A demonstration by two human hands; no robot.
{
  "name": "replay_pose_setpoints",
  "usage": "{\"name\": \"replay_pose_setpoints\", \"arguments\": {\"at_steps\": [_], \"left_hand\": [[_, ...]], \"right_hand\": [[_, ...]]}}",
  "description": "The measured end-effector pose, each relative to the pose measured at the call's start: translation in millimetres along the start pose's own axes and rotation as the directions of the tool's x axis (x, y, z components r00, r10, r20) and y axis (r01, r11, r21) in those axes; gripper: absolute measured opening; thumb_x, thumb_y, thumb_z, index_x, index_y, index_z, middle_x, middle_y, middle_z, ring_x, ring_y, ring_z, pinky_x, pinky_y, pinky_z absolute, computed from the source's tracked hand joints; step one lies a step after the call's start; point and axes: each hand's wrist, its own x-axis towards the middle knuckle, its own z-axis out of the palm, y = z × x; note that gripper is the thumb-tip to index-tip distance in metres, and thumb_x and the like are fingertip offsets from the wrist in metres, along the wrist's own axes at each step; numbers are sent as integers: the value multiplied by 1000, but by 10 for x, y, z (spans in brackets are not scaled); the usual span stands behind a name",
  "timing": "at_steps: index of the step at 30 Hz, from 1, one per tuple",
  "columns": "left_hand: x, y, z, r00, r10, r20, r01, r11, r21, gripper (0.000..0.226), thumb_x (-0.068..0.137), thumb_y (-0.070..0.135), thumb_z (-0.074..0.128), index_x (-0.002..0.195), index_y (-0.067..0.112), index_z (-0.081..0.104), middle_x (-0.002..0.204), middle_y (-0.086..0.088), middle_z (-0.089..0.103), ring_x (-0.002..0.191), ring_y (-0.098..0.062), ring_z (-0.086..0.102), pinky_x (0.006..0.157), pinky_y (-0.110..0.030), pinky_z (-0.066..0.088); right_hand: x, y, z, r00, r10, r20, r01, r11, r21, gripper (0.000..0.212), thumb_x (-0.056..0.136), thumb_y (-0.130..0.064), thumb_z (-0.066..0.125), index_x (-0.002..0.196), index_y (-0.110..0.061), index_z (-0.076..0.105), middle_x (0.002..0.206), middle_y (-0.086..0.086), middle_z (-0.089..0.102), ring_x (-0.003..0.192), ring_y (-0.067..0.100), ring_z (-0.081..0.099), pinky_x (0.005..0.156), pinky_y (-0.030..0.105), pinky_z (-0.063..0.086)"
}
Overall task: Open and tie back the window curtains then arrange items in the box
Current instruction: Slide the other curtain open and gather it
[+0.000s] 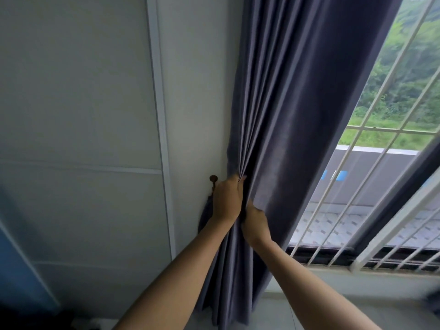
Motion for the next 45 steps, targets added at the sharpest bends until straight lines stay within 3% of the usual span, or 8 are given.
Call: {"name": "replay_pose_setpoints", "arguments": {"at_steps": [13,22,26,29,32,35,39,45], "left_hand": [[-105,96,-58,997,35,66,-36,999,17,71,89,58,23,100,2,64,78,-17,69,73,-30,67,63,-31,51],[-76,100,-73,985,130,112,-155,955,255,50,88,50,50,99,3,64,60,-6,64,53,-16,64,48,-19,46],[-45,53,-29,985,170,35,-165,853,496,34,77,32,76,94,4,69,49,-3,61,39,-12,59,38,-19,47],[-41,-40,-28,987,159,-12,-127,828,547,38,78,20,78,111,2,67,69,-6,70,51,-12,65,44,-20,51],[-6,-71,-17,978,200,-54,-146,851,504,36,74,4,78,108,-2,67,91,-14,73,71,-18,71,56,-23,56],[-11,-52,64,973,217,-79,-153,863,482,37,72,-2,76,108,-6,65,99,-19,71,81,-22,72,66,-27,60],[-67,-22,144,981,193,-21,-165,887,432,49,71,1,79,115,-6,62,103,-18,70,80,-20,72,68,-25,60],[-83,-13,152,991,131,-3,-116,883,454,39,71,6,81,107,0,67,67,-6,69,52,-13,65,49,-21,53]], "right_hand": [[-9,-179,159,998,60,6,-58,982,-180,24,97,-10,45,118,-6,55,101,13,69,85,25,67,66,29,47],[-29,-173,263,991,-131,40,134,871,-473,36,32,-9,92,49,-12,61,38,1,50,25,10,43,40,13,14],[-162,-133,196,960,-174,221,252,882,-399,30,58,-12,84,84,-8,70,66,6,68,41,3,49,39,12,24],[-192,-58,-97,942,-224,248,270,948,-168,64,82,-3,49,142,-19,35,130,10,57,95,22,63,77,29,54],[-113,-188,-747,803,-421,-423,429,900,-79,63,83,-10,50,144,-10,33,151,24,29,142,35,26,115,40,26],[181,-276,-1496,646,-255,-719,427,902,64,83,80,-7,68,147,5,19,155,27,10,147,30,8,119,27,13],[686,-14,-2049,809,122,-576,118,925,361,114,72,-9,74,152,-21,-7,159,7,19,140,18,29,113,35,33],[572,67,-1348,947,202,-249,-159,970,182,51,80,12,44,128,-3,46,107,24,64,99,42,60,69,32,37]]}}
